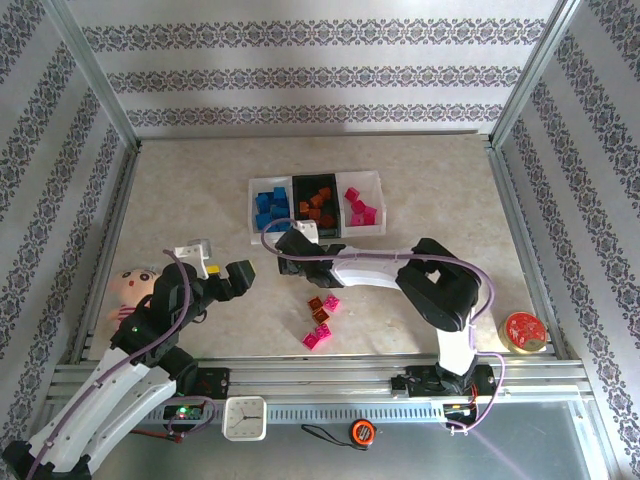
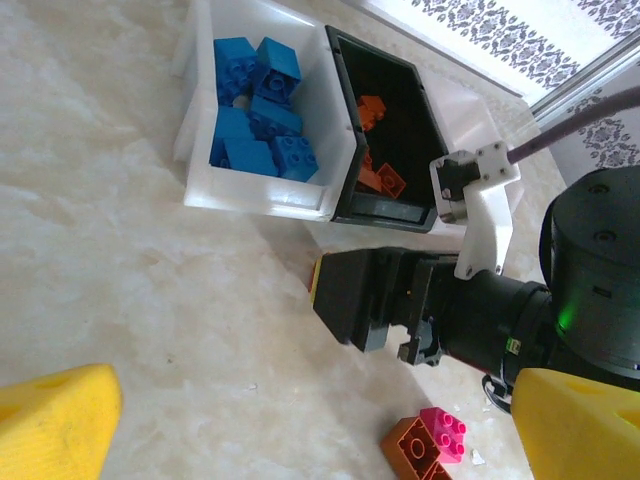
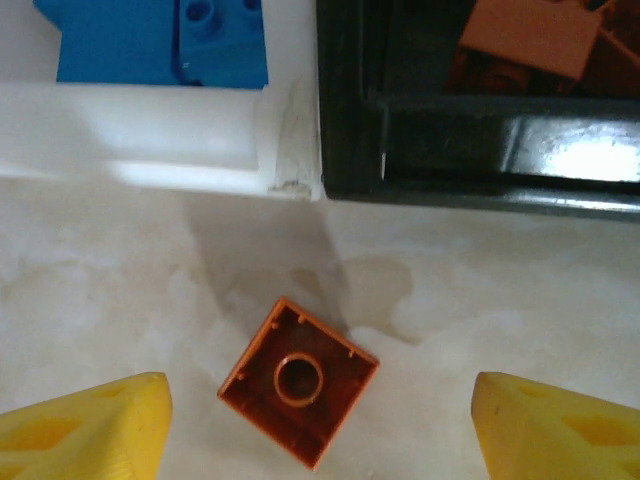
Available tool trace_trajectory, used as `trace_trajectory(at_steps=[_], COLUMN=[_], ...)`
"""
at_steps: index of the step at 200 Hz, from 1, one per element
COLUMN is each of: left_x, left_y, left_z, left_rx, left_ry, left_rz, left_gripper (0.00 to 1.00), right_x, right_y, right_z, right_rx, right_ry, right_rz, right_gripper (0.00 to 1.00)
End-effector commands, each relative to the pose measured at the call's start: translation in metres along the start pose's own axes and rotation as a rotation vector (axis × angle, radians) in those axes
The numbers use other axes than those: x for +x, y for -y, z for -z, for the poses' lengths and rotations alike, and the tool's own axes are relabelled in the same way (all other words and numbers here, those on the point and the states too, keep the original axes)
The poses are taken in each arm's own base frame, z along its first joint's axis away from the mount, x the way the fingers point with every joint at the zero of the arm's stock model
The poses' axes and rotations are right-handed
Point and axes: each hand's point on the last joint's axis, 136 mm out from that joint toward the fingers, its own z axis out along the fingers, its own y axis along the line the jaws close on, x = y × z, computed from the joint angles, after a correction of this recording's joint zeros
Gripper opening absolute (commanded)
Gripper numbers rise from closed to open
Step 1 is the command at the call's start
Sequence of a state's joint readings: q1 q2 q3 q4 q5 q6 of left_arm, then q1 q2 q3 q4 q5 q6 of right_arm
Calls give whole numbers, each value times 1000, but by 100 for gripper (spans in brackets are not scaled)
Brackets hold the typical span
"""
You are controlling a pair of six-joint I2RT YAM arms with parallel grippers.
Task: Sort the legos into containers by color
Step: Pick up the lego from the center of the table, then place the lego in the container.
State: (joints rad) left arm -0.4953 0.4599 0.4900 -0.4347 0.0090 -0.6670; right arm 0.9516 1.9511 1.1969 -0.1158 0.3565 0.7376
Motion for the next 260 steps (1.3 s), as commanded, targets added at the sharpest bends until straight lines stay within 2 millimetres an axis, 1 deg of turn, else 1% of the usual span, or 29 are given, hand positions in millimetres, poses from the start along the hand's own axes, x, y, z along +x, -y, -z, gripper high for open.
trace_trajectory(at_steps=[1, 39, 70, 89, 115, 153, 172, 183, 205, 240, 260], left_x=[7, 5, 6, 5, 3, 5, 8, 10, 14, 16, 17], left_y=[-16, -20, -20, -19, -16, -9, -6, -4, -2, -3, -5], left_z=[1, 4, 4, 4, 5, 1, -3, -6, -9, -11, -12], left_rx=[-65, -81, -77, -76, -62, -29, -14, -1, 15, 5, 1], left_ry=[-7, 5, 1, 3, 6, -7, -22, -33, -49, -60, -65], left_rz=[26, 22, 16, 14, 7, 21, 25, 27, 33, 35, 38], left_gripper=[100, 100, 100, 100, 100, 100, 100, 100, 100, 100, 100], right_x=[-2, 7, 9, 8, -2, -32, -52, -64, -90, -127, -139], right_y=[1, 1, 4, 4, 1, -6, -3, 3, 19, 35, 43], right_z=[-10, -18, -17, -11, 15, 69, 85, 89, 80, 46, 24], right_rx=[42, 44, 34, 10, -82, -291, -356, -358, -301, -194, -123], right_ry=[7, -29, -41, -44, -24, -27, -34, -25, -6, 12, 5], right_rz=[-19, -14, -12, -5, 21, 91, 121, 138, 131, 97, 95], right_gripper=[72, 61, 44, 36, 33, 33, 32, 31, 31, 32, 33])
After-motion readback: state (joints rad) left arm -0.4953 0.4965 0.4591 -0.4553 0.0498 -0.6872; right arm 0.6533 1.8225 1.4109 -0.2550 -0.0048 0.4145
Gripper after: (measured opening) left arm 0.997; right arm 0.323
